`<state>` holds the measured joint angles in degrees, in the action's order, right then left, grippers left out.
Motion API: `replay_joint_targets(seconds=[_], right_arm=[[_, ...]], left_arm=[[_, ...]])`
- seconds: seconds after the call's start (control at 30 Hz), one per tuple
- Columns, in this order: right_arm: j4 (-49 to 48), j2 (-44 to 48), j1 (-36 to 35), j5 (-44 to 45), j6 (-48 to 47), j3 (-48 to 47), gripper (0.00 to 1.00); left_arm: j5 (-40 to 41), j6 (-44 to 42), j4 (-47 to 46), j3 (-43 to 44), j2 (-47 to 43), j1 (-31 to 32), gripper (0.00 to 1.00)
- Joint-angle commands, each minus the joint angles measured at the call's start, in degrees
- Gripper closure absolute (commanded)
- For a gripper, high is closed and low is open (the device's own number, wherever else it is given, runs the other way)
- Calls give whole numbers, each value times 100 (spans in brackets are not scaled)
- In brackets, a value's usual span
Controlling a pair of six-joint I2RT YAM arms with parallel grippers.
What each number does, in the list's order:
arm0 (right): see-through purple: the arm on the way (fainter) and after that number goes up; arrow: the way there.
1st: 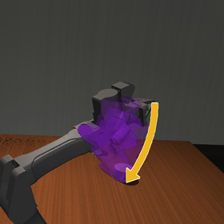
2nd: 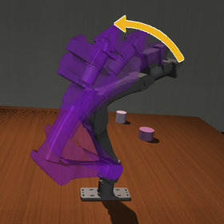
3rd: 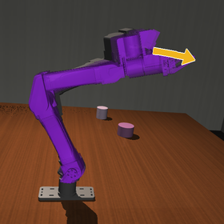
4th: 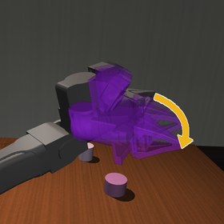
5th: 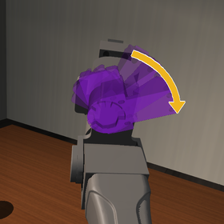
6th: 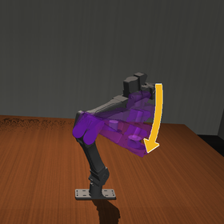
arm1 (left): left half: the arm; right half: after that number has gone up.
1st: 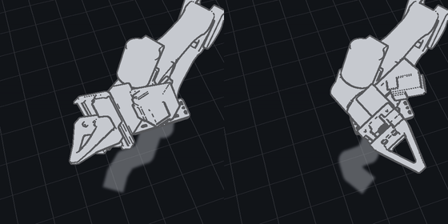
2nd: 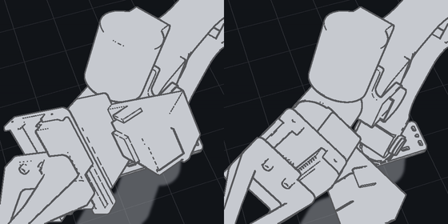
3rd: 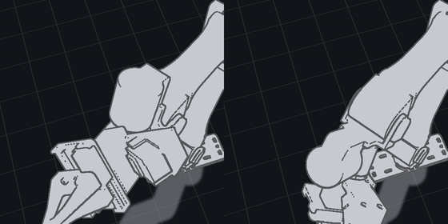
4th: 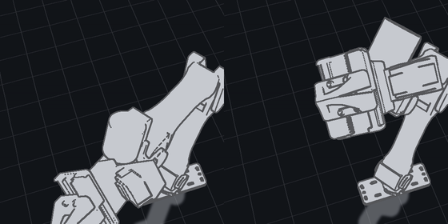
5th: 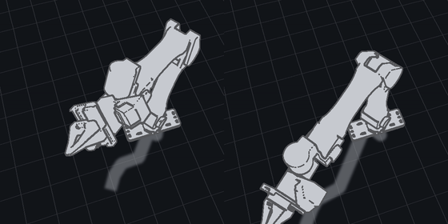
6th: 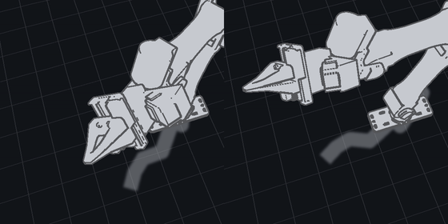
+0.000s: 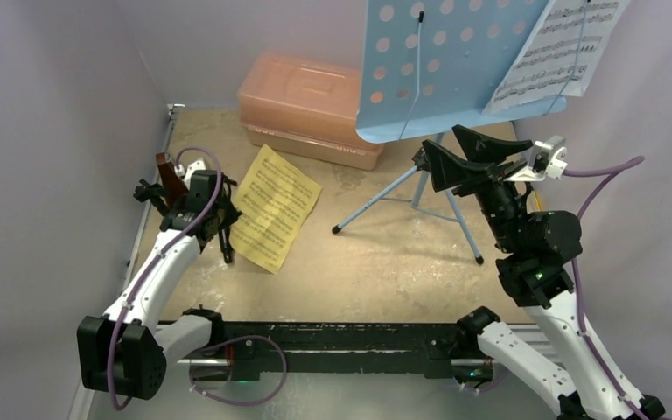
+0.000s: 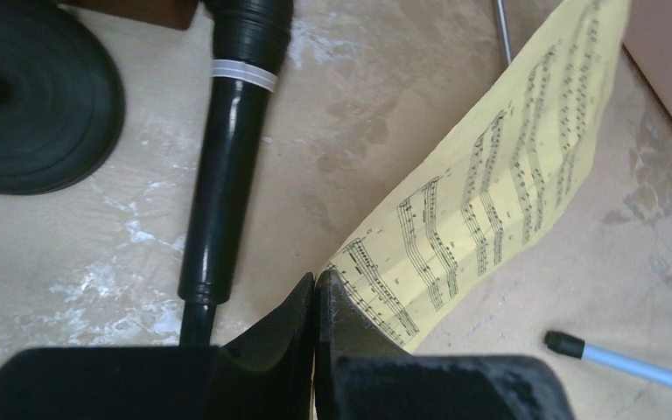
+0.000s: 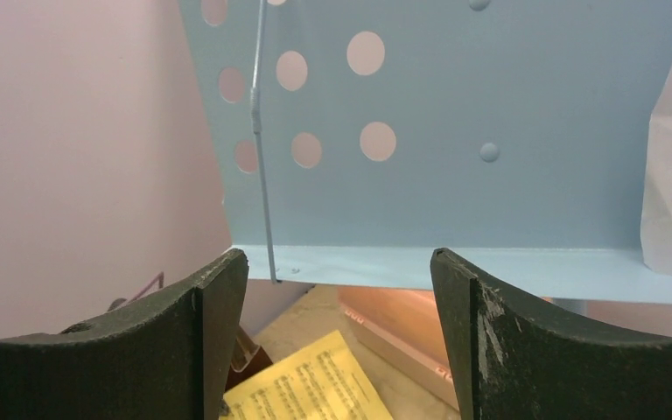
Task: Pack up the instrument practice props
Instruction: Place the sheet music at the center of the board.
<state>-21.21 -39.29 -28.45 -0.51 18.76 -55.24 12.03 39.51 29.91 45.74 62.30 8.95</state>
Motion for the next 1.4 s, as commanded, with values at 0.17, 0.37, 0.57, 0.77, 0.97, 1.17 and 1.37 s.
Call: replay_joint_targets(seconds=[0.17,0.37,0.57,0.77,0.97,1.17,1.37], right_arm=[[-12,119,19,262,-208,127,20],[-100,208,23,268,-210,320,20],[-126,385,21,194,-132,602,20],[-125,572,17,166,-18,810,20],[-91,783,18,139,59,928,20],[-91,966,17,103,152,1005,19],[-141,1103,11,78,198,1110,18]], left_arm=[[914,817,408,-667,-743,-42,100],[732,1143,362,-956,-645,-42,100],[994,1294,702,-981,-700,-43,100],[1222,1224,1437,-657,-820,-42,100],[1419,1346,1835,-522,-1163,-40,100],[968,1442,1768,-530,-989,-33,100],[303,1446,1189,-746,-805,-31,100]])
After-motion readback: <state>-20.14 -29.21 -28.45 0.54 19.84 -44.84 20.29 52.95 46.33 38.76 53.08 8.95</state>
